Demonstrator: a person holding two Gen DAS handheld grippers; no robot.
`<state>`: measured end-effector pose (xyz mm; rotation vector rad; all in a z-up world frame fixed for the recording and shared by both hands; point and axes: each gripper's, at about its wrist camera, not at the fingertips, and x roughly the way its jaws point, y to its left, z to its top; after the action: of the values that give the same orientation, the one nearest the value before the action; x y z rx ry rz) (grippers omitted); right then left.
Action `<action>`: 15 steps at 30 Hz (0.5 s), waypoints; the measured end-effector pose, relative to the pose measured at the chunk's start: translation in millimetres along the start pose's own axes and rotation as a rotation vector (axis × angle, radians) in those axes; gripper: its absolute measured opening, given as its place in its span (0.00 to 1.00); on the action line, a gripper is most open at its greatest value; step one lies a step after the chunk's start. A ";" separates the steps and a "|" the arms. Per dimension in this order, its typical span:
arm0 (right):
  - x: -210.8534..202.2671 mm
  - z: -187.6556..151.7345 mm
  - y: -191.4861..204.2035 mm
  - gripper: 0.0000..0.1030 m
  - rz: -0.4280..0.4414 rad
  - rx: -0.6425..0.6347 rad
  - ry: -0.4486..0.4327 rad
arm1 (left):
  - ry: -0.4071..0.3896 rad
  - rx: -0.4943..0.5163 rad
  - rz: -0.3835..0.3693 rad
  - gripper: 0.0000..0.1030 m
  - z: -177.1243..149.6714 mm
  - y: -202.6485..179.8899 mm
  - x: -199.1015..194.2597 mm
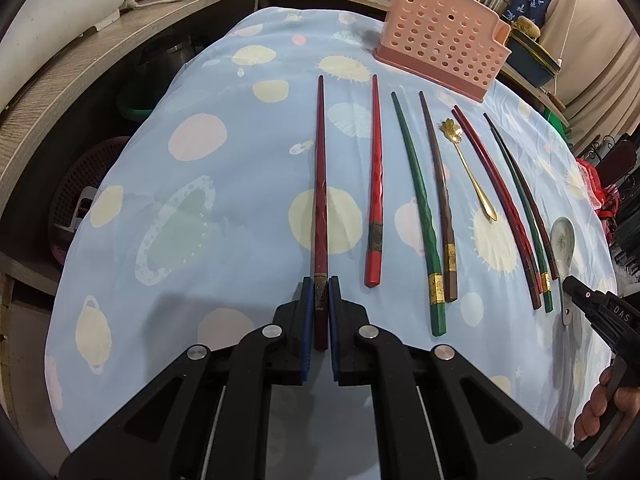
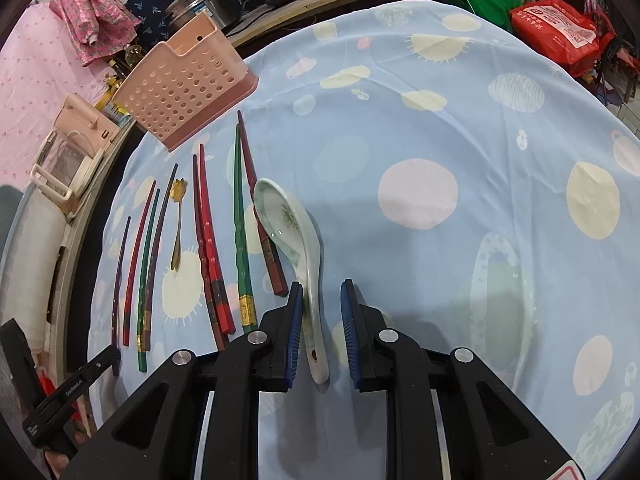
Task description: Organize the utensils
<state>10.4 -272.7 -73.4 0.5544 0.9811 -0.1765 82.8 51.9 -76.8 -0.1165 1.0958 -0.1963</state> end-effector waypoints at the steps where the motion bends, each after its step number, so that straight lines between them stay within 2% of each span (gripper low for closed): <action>1: -0.2 -1.4 1.3 0.19 -0.001 -0.008 0.000 | -0.001 0.000 0.001 0.06 -0.5 -0.4 -0.1; 5: -1.9 -8.3 6.4 0.19 -0.016 -0.043 -0.006 | -0.001 0.002 0.001 0.06 -1.4 -0.9 0.1; 7: -2.4 -11.8 10.8 0.16 -0.035 -0.071 -0.012 | -0.002 0.005 0.002 0.06 -2.5 -1.7 0.6; 8: -2.1 -13.6 13.7 0.10 -0.051 -0.091 -0.014 | -0.004 0.006 0.002 0.06 -3.0 -1.8 0.5; 15: -15.4 -12.9 22.1 0.07 -0.075 -0.139 -0.057 | -0.010 -0.008 -0.020 0.06 -1.7 2.4 -7.8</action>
<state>0.9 -248.9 -58.2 0.3839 0.9509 -0.1881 78.1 56.0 -71.3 -0.1353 1.0857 -0.2091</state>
